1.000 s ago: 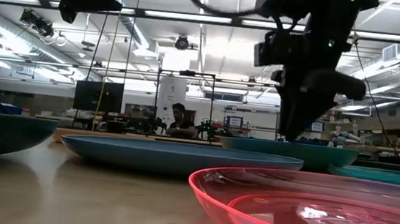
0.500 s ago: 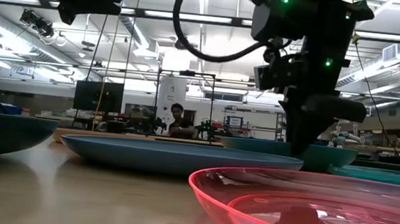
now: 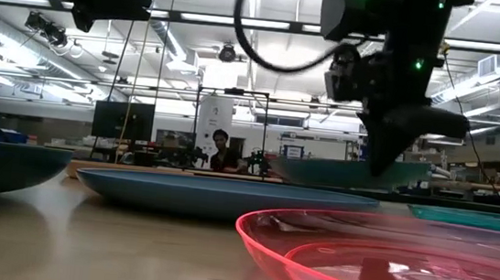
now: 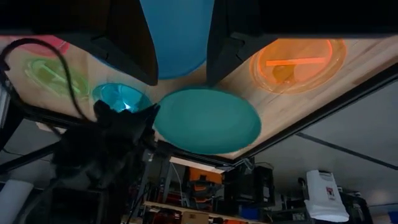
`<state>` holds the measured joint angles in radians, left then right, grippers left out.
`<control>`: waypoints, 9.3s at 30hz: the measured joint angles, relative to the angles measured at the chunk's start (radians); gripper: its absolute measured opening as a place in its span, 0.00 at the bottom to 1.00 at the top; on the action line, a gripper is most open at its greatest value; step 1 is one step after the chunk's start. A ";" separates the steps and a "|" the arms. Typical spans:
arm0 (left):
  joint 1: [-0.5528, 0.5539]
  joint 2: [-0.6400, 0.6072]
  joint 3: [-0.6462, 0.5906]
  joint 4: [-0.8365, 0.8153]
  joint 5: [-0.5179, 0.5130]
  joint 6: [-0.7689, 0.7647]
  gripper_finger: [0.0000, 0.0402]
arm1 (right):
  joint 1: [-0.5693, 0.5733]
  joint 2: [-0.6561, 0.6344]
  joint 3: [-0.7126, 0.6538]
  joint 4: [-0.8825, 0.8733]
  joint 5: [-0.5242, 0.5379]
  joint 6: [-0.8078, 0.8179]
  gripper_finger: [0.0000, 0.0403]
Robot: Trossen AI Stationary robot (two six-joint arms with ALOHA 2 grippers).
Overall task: Stack plastic plates
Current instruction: Stack the green plate on top of the blue plate, then stack the dark green plate on top of the green plate, then stack the brown plate on top of the dark green plate
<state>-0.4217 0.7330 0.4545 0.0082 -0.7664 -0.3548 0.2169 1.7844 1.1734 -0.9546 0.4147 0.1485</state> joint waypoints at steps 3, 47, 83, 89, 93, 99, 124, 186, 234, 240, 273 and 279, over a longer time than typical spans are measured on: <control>0.000 0.000 0.000 0.000 0.000 0.000 0.36 | 0.032 0.000 0.034 -0.007 0.033 -0.055 0.05; 0.071 0.000 -0.001 -0.019 0.054 -0.054 0.36 | 0.219 0.110 0.087 0.366 -0.202 -0.634 0.32; -0.148 0.651 0.302 -0.635 0.641 -0.742 0.36 | 0.226 -0.069 0.087 0.215 -0.145 -0.327 0.38; -0.124 0.703 0.302 -0.685 0.680 -0.724 0.36 | 0.226 -0.069 0.087 0.221 -0.147 -0.326 0.38; -0.112 0.717 0.302 -0.690 0.702 -0.711 0.36 | 0.226 -0.069 0.087 0.221 -0.147 -0.327 0.38; -0.111 0.711 0.313 -0.683 0.760 -0.709 0.36 | 0.226 -0.069 0.087 0.225 -0.147 -0.328 0.38; 0.090 0.711 0.363 -0.867 0.787 -0.363 0.36 | 0.226 -0.069 0.087 0.213 -0.173 -0.299 0.38; 0.097 0.779 0.323 -0.780 0.900 -0.347 0.09 | 0.226 -0.069 0.087 0.244 -0.174 -0.311 0.38; 0.268 0.616 0.566 -0.743 0.788 -0.274 0.03 | 0.159 -0.218 0.088 0.049 -0.075 -0.196 0.38; 0.376 0.715 0.566 -0.594 0.787 -0.222 0.03 | 0.136 -0.218 0.088 0.049 -0.076 -0.186 0.38; 0.433 0.977 0.733 -0.755 0.753 -0.002 0.29 | 0.137 -0.217 0.088 0.070 -0.131 -0.135 0.38; 0.392 0.906 0.733 -0.892 0.632 0.048 0.31 | 0.155 -0.217 0.088 0.071 -0.121 -0.131 0.38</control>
<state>-0.0299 1.6394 1.1873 -0.8840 -0.1347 -0.3064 0.3723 1.5677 1.2610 -0.8840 0.2933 0.0171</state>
